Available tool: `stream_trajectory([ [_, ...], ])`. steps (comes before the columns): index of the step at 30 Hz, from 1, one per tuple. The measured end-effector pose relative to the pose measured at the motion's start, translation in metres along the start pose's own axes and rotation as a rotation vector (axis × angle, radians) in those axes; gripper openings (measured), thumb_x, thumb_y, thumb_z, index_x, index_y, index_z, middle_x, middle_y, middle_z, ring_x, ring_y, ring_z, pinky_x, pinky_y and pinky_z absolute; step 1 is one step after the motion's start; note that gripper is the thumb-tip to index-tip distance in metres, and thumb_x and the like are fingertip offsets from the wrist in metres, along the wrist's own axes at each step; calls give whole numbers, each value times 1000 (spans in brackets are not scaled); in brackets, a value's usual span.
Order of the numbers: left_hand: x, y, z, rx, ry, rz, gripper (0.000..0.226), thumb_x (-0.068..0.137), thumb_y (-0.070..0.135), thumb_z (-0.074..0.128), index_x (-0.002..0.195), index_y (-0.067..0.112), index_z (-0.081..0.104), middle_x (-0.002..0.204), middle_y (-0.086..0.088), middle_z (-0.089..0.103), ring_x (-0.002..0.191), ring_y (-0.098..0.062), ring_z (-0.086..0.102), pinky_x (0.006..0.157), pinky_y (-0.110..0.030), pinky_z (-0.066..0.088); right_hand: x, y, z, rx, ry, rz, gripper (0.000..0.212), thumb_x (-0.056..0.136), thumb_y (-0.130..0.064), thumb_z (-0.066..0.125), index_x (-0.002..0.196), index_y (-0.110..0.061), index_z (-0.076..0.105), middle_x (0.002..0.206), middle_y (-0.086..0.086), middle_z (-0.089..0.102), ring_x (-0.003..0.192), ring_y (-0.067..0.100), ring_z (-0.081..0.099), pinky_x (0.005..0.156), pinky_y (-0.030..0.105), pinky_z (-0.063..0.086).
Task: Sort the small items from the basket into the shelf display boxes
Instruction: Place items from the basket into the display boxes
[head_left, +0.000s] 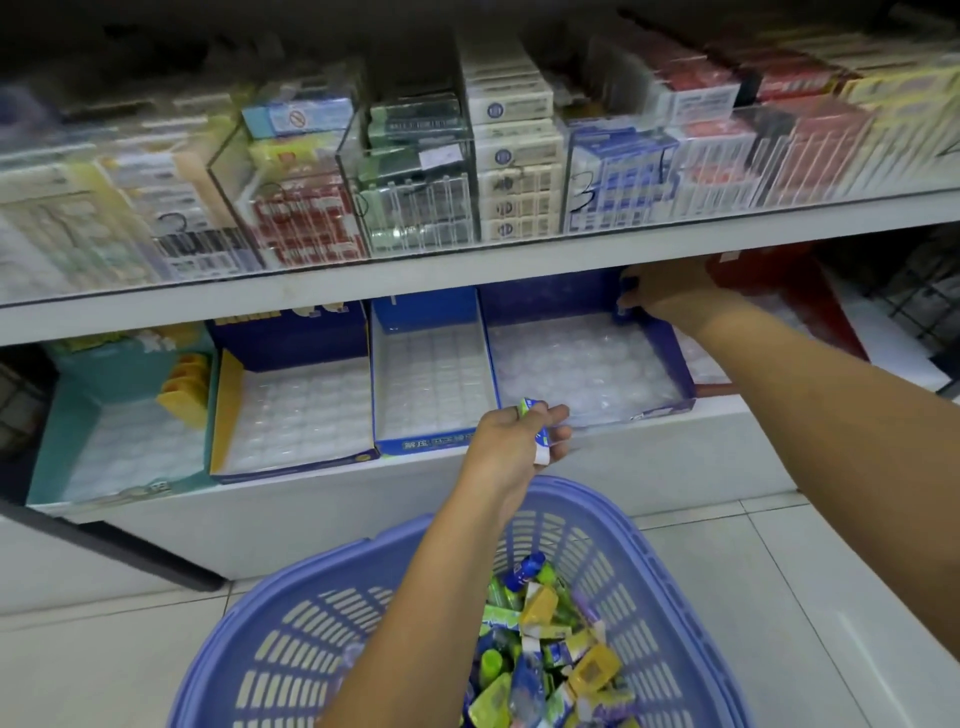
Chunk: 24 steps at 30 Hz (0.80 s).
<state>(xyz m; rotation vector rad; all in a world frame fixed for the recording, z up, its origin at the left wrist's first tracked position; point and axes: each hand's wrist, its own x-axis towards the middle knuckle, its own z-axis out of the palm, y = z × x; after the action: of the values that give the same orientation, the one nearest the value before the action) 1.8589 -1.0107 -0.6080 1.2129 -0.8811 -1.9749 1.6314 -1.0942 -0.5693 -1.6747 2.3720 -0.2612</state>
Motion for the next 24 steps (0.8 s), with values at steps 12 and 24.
stream_trajectory([
  [12, -24, 18, -20, 191, -14, 212, 49, 101, 45, 32, 83, 15, 65, 48, 8, 47, 37, -4, 31, 35, -14, 23, -116, -85, -13, 691, -247, -305, 17, 87, -19, 65, 100, -10, 71, 84, 3, 70, 71, 10, 62, 69, 19, 52],
  [24, -28, 20, -98, 1020, 161, 563, 43, 101, 32, 40, 139, 12, 45, 142, -5, 48, 132, -19, 42, 104, -22, 32, -63, -165, 26, 727, 180, -138, 31, 80, -17, 74, 106, -5, 62, 101, 2, 59, 95, 12, 50, 84, 13, 39],
])
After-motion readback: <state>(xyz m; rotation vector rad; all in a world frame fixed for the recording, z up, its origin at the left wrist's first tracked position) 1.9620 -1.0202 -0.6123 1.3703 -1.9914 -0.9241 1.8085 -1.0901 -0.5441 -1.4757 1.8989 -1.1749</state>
